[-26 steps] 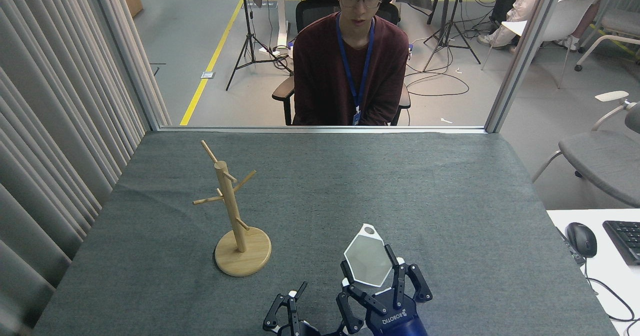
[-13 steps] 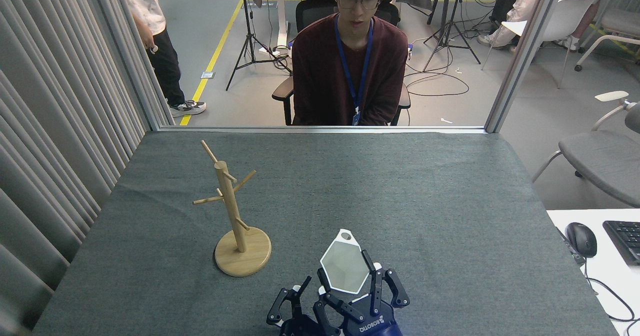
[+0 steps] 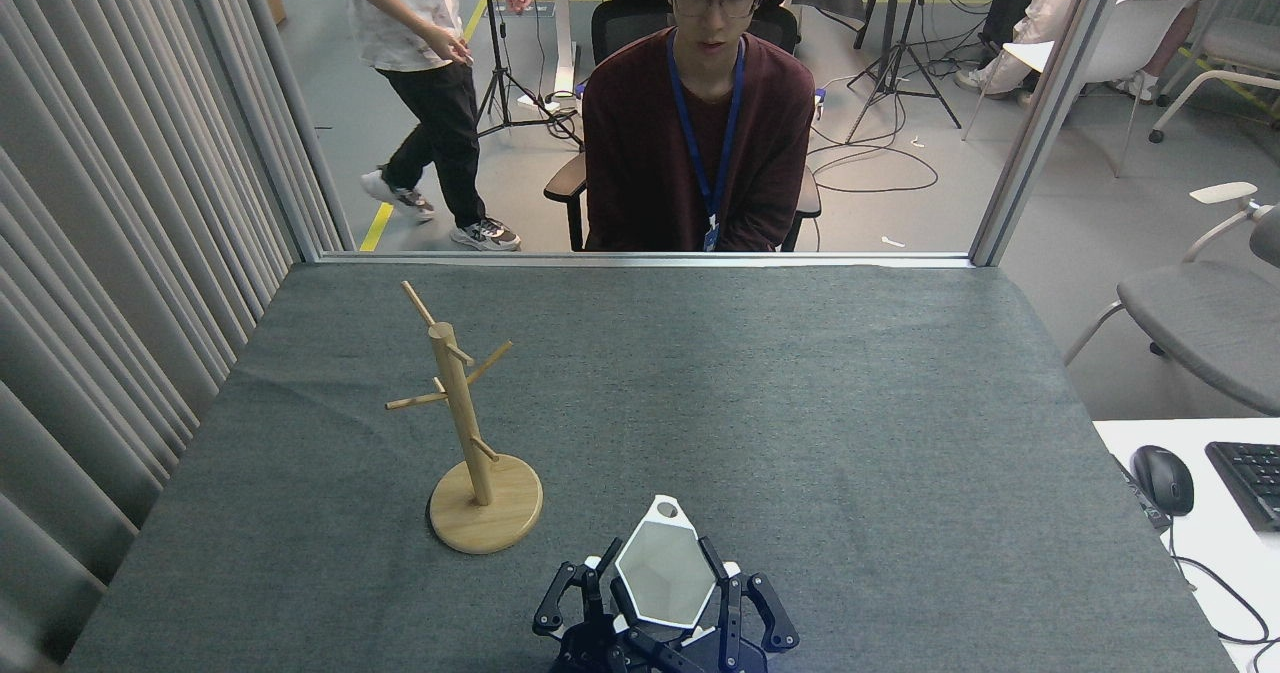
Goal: Hang cup on storage rack
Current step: 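Grasp the cup with the left gripper, release it from the right gripper, then carry the cup with the left gripper onto a peg of the wooden stand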
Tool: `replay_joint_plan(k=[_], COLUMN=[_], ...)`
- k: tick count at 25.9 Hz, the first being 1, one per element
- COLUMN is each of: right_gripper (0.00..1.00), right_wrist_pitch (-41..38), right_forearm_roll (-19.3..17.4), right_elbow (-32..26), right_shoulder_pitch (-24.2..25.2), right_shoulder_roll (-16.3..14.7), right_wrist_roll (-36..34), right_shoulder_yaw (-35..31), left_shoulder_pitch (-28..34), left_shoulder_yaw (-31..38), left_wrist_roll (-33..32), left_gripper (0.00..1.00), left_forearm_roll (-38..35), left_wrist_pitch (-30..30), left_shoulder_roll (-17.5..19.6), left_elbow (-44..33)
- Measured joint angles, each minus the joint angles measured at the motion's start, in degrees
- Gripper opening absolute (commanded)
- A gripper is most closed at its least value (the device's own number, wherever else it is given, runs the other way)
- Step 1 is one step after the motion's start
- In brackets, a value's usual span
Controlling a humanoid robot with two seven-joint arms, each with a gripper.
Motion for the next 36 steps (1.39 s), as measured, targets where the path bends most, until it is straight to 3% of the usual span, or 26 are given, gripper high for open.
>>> replay_joint_plan(k=[1,4,6,12,18,20,24,26,31,36], right_gripper=[0.62,0.70,0.99,0.99,0.99,0.99,0.99,0.99,0.99,0.99], right_wrist_pitch=[0.24,0.81,1.33,0.86,-0.36,0.78,6.28,7.75,5.90,4.52], right_forearm_roll=[0.00,0.10,0.13,-0.02,-1.51,-5.67,-19.31,-21.48,-15.53,-13.26], right_elbow=[0.00,-0.02,-0.02,-0.54,-5.34,-6.60,-3.07,1.48,7.17,7.91], right_shoulder_pitch=[0.02,0.04,0.06,0.26,-0.45,-2.12,-7.81,-9.79,-9.52,-8.59], right_shoulder_roll=[-0.01,-0.02,-0.02,-0.06,0.30,0.82,1.42,0.87,-2.48,-4.50], right_wrist_roll=[-0.04,-0.17,-0.24,-2.03,-6.46,-7.19,-3.74,0.19,4.28,4.76], right_shoulder_yaw=[0.20,0.60,0.71,0.79,0.42,-1.46,-13.49,-18.52,-22.42,-22.86], left_shoulder_pitch=[-0.07,-0.62,-1.10,-2.05,-1.99,-1.90,-1.65,-1.53,-1.56,0.66], left_shoulder_yaw=[0.00,0.02,0.08,0.18,0.24,0.29,1.21,2.98,9.08,17.15], left_wrist_roll=[0.00,0.07,0.07,0.69,-0.04,0.24,0.40,0.34,0.12,-0.06], left_gripper=[0.43,0.33,0.33,0.33,0.33,0.34,0.34,0.34,0.33,0.33], left_forearm_roll=[0.00,0.00,-0.01,0.01,-0.13,-0.12,-0.07,0.00,0.08,0.12], left_wrist_pitch=[-0.04,-0.13,-0.29,0.31,0.18,0.99,2.46,3.88,6.28,6.48], left_shoulder_roll=[0.00,0.03,0.06,0.00,-0.13,-0.22,-0.23,-0.21,-0.19,1.15], left_elbow=[-0.02,-0.04,-0.02,0.12,1.72,2.26,2.78,2.73,0.42,-6.05])
